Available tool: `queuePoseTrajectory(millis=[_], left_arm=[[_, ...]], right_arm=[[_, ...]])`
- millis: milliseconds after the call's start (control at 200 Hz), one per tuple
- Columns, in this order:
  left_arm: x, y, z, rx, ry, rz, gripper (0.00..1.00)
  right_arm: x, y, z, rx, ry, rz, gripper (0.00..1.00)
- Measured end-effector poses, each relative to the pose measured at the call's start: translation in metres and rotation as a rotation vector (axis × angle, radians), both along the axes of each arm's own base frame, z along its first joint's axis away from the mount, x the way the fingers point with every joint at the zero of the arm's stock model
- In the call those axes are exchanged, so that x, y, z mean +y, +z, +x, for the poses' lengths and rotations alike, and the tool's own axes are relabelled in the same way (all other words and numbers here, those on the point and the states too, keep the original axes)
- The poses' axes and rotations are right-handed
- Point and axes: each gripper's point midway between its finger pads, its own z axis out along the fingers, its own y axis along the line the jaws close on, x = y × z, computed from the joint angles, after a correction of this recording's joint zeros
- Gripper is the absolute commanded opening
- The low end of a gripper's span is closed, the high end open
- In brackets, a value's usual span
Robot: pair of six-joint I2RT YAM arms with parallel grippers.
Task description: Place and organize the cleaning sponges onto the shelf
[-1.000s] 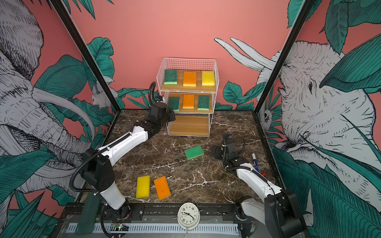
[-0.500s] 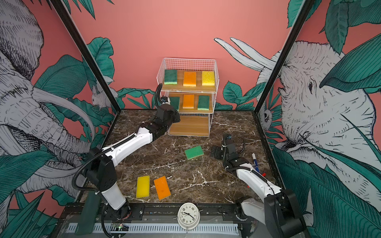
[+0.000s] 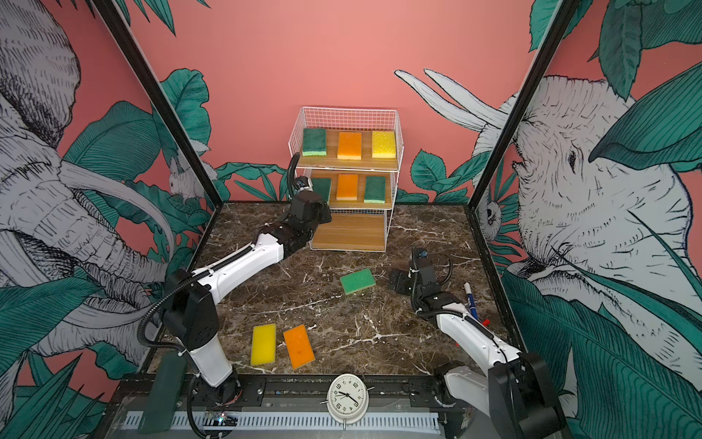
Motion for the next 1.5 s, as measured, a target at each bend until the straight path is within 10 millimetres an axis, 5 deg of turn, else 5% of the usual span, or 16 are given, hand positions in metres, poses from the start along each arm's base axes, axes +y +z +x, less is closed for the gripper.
queuePoseTrajectory(millis=[1500], left_arm=[[0.001, -0.003, 0.015, -0.038, 0.076, 0.024, 0.21]], right_arm=[[-0.001, -0.004, -0.001, 0.003, -0.002, -0.002, 0.94]])
